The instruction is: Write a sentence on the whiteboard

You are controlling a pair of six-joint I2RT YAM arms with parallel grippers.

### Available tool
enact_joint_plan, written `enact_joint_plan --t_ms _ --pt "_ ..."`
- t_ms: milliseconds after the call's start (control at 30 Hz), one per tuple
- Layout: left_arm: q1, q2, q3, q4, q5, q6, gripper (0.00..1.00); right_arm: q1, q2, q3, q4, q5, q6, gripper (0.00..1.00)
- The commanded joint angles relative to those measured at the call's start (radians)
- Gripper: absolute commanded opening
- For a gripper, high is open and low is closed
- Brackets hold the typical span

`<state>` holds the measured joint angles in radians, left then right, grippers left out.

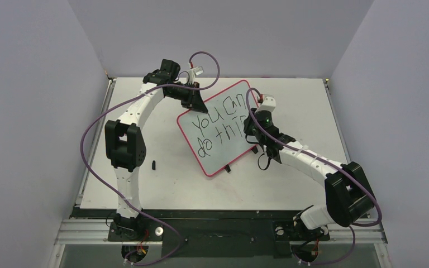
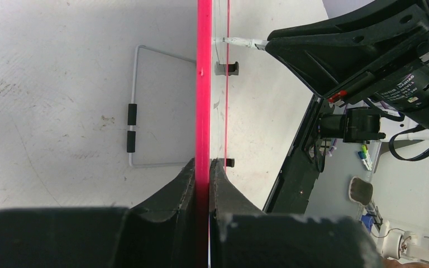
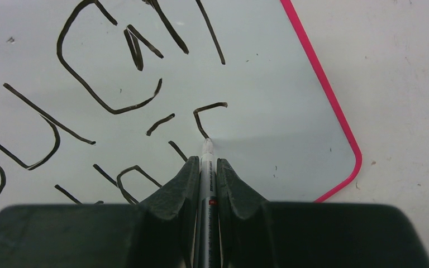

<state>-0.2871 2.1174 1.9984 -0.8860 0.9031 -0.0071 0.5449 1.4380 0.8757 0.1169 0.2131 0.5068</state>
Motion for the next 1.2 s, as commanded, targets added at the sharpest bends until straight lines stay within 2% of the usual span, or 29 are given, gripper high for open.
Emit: enact_joint_plan --t_ms 0,567,867,1167 --pt "-0.007 -0.045 0.036 0.019 -0.079 0.087 0.00 0.001 -0.028 -0.025 -0.002 0.007 0.010 0.00" --pt "-0.007 -0.053 0.030 0.016 -0.082 0.087 0.00 -0.056 -0.009 -0.031 -0.031 0.025 0.001 0.00" --pt "-0.007 -0.054 0.031 0.016 -0.083 0.087 0.00 -0.022 -0.030 -0.077 -0.025 0.005 0.040 0.00" --pt "-0.008 -0.059 0.026 0.016 -0.082 0.086 0.00 0.005 -0.043 -0.018 -0.043 -0.012 0.034 0.00"
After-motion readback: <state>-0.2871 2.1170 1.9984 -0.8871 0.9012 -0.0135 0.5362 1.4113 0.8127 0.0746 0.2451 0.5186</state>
